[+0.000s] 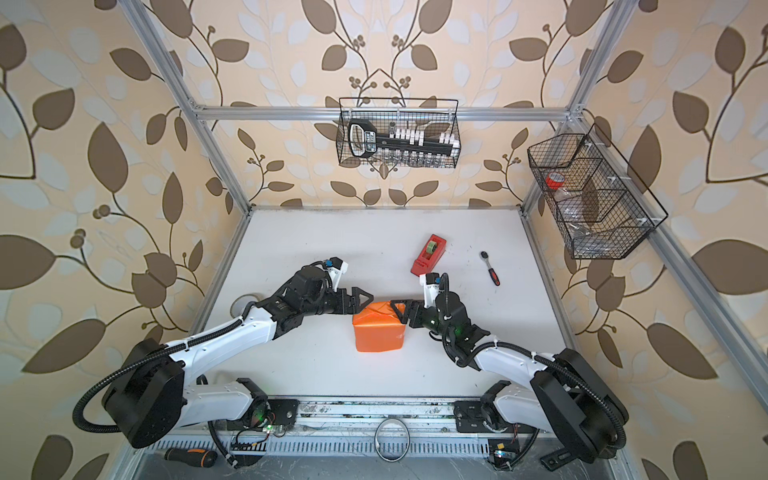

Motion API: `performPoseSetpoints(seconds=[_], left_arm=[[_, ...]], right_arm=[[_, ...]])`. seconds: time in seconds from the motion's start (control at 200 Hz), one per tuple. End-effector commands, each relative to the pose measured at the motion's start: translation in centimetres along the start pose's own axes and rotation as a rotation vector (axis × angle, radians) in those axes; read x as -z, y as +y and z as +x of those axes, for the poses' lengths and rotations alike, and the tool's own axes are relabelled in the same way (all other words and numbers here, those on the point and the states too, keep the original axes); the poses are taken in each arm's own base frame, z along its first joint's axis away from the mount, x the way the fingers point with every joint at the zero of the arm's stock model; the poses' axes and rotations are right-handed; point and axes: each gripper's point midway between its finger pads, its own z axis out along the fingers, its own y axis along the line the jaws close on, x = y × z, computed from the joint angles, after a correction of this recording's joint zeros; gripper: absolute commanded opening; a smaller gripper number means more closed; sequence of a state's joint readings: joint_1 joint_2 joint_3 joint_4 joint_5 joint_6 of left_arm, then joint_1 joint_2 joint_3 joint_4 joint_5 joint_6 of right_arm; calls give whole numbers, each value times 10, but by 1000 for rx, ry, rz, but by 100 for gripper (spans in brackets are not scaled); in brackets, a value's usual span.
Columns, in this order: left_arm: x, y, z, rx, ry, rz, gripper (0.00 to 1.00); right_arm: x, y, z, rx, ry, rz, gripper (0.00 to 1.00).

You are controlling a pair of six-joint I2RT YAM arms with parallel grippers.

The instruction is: Wrap the gift box in paper

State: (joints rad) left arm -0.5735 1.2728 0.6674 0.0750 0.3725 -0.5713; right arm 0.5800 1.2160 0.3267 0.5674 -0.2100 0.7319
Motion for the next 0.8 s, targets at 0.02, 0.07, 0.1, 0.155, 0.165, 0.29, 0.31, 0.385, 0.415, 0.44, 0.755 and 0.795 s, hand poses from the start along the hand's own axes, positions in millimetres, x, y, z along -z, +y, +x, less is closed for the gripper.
performPoseSetpoints(seconds=[0.02,0.07,0.1,0.155,0.165,0.29,0.31,0.385,0.415,0.44,0.755,0.795], left_arm=[[-8,-12,10,67,24,87,99],[-11,-11,16,68,38,88,99],[-14,-9,21,70,52,81,99],[-17,-7,29,65,66,68,99],[-17,-7,30,64,69,66,99],[-20,6,49,57,92,20,98],[-20,9,52,58,90,9,98],[-21,19,58,54,88,-26,98],[-22,22,60,50,87,-36,97],[-22,23,61,46,87,-43,97],[-25,29,70,14,96,-75,97],[-24,29,69,12,92,-78,97]], right_arm=[[4,-16,18,9,33,55,76],[4,-15,17,10,29,54,76],[4,-14,17,11,28,51,76],[5,-14,16,12,26,49,76],[5,-13,16,13,25,48,76],[7,-8,9,28,15,44,76],[7,-6,8,32,16,42,77],[7,5,0,35,18,23,78],[8,9,-4,32,17,17,79],[9,12,-7,28,19,11,80],[6,9,-17,-143,58,7,79],[6,6,-15,-167,64,5,79]])
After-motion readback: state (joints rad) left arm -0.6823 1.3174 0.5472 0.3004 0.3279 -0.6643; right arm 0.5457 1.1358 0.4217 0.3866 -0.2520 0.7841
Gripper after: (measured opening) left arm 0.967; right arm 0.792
